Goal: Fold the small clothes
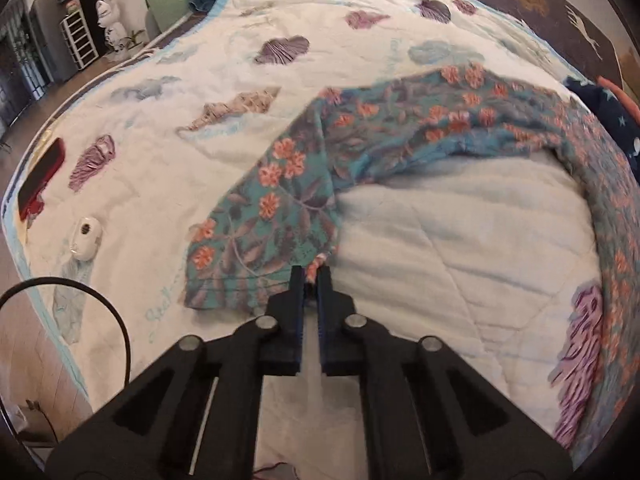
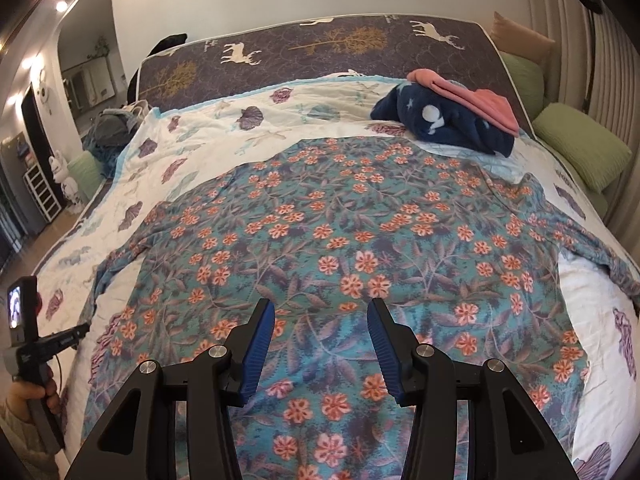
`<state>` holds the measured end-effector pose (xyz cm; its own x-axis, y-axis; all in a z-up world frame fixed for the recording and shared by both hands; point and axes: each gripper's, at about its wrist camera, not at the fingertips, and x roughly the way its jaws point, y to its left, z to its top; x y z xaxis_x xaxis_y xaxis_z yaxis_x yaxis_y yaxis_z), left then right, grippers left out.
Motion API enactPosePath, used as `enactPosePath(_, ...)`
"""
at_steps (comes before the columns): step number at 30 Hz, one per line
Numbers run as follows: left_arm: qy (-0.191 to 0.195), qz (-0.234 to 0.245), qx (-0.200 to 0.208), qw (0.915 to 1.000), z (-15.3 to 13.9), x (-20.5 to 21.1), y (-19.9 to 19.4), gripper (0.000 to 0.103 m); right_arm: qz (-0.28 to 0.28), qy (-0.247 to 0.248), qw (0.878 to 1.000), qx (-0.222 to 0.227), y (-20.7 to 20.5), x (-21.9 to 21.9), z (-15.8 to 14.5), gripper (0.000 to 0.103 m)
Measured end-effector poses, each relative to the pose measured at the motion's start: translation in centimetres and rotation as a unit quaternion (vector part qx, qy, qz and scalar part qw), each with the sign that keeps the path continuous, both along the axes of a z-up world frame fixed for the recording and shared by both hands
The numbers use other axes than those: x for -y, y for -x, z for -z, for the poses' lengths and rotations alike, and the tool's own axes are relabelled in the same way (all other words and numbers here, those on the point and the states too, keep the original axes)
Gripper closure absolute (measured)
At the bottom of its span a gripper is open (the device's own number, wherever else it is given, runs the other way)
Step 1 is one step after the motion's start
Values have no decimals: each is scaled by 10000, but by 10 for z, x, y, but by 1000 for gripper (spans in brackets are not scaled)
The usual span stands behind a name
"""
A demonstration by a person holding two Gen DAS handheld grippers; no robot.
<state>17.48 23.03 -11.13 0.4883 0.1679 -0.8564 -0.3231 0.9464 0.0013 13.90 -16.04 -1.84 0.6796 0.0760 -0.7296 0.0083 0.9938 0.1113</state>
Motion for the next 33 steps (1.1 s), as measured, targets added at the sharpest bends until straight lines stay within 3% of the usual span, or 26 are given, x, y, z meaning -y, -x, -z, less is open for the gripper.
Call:
enactPosePath(2, 32, 47, 181, 9998, -17, 2, 1, 99, 35, 2, 10000, 47, 2, 5, -1, 54)
enactPosePath(4, 333, 237, 414, 9983, -42, 6, 2, 99, 62, -10, 10000, 77, 2, 11, -2, 53)
enactPosePath(8, 687, 907, 1045, 9880, -106, 38, 0, 99, 82, -119, 9998, 132, 0, 21, -3, 53)
enactPosePath(11, 1116, 1659, 1366, 9702, -145, 84, -5, 99, 34, -223, 9995, 234, 2, 27, -6, 53)
enactPosePath(14, 1466, 2390, 1414, 9494, -167, 140, -18, 99, -19, -289, 9990, 333, 5, 33, -9, 53)
enactPosePath(16, 1678, 2754, 1351, 9369, -172, 176, -31, 99, -45, -363, 9986, 385, 8, 40, -11, 53)
enactPosePath(19, 1693, 3189, 1364, 9225, -175, 230, -50, 99, -129, -506, 9978, 413, 10, 51, -12, 53)
enactPosePath(21, 1823, 3477, 1146, 9126, -166, 262, -64, 98, -271, -642, 9968, 390, 10, 58, -11, 53)
enactPosePath(22, 1876, 3503, 1029, 9119, -162, 270, -67, 97, -346, -720, 9961, 363, 9, 62, -11, 53)
enactPosePath(23, 1906, 3521, 889, 9120, -154, 278, -71, 90, -409, -807, 9954, 325, 7, 65, -9, 53)
enactPosePath(24, 1886, 3531, 784, 9130, -148, 284, -72, 75, -444, -884, 9947, 278, 5, 68, -7, 53)
enactPosePath(26, 1710, 3477, 667, 9195, -137, 286, -70, 57, -450, -987, 9938, 227, -1, 74, -4, 53)
enactPosePath(29, 1264, 3319, 857, 9309, -129, 269, -57, 54, -662, -1120, 9915, 25, -17, 76, 3, 53)
enactPosePath(33, 547, 2858, 1044, 9510, -118, 221, -33, 49, -1472, -1445, 9774, -463, -46, 61, 14, 53)
